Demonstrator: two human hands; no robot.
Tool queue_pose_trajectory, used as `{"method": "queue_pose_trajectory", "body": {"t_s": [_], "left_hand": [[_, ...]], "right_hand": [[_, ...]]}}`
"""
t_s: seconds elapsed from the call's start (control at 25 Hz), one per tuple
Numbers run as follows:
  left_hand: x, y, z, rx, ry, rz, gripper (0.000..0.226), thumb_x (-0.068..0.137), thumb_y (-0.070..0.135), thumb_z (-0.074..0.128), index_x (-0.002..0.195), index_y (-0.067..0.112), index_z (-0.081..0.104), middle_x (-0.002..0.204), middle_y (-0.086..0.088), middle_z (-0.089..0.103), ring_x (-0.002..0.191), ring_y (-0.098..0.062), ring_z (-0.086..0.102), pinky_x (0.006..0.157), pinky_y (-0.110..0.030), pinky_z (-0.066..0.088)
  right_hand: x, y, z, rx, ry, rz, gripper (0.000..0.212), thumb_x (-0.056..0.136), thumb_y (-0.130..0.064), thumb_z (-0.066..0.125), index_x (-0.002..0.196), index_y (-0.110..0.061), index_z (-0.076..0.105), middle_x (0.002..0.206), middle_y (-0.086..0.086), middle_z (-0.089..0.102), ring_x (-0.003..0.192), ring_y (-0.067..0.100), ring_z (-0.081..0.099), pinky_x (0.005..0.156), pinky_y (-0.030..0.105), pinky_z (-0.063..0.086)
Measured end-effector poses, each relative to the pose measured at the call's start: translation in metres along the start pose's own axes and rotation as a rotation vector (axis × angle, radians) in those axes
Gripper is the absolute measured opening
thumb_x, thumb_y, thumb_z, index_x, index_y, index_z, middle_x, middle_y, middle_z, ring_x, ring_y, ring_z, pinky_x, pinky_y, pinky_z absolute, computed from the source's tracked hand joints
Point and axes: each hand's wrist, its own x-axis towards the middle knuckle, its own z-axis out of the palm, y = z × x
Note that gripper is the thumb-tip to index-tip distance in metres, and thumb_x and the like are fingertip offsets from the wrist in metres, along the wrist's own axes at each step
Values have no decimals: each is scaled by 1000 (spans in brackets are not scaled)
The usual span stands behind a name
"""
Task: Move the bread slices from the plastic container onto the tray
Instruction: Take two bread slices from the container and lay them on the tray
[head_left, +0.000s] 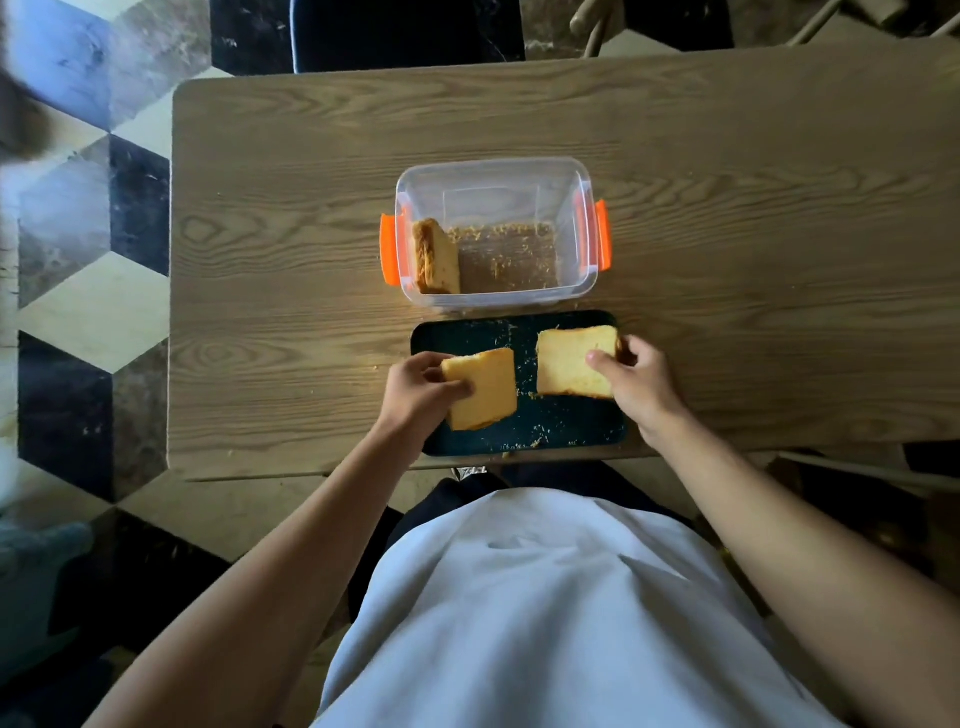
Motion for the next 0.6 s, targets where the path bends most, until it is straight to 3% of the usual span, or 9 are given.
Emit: {"method": "queue_pose_trajectory", "body": {"t_s": [0.12,0.2,0.36,0.48,0.6], "left_hand": [[19,2,10,16,21,-19,40,72,2,82,108,12,67,99,-8,72,93,-24,69,66,-34,59],[29,3,15,24,50,-27,44,72,1,81,112,11,66,104,-9,71,96,-24,68,67,-33,59],[34,3,22,97,120,-15,60,69,1,80,125,11,62,112,-11,69,98,-25,67,83,-43,60],[31,1,23,275,132,56,72,69,7,80,135,13,52,118,-8,65,103,-25,64,81,-37,58],[25,1,26,534,141,147,76,71,14,77,140,13,45,123,-12,59,111,-30,56,89,-38,51]], "right_hand": [[17,0,8,24,16,46,67,91,-20,69,147,-4,37,143,12,52,119,15,50,95,23,36],[24,1,11,-4,21,53,68,92,-19,68,148,-2,35,147,16,48,131,23,47,100,25,35],[27,-1,14,-157,-25,53,68,94,-25,65,148,-3,32,147,17,47,134,30,47,110,38,37],[25,-3,11,-393,-26,-23,68,93,-29,65,147,-5,32,139,17,54,127,33,52,99,37,43],[21,-8,7,-640,-28,-53,77,93,-37,62,152,-6,24,131,23,57,119,37,56,84,32,42]]}}
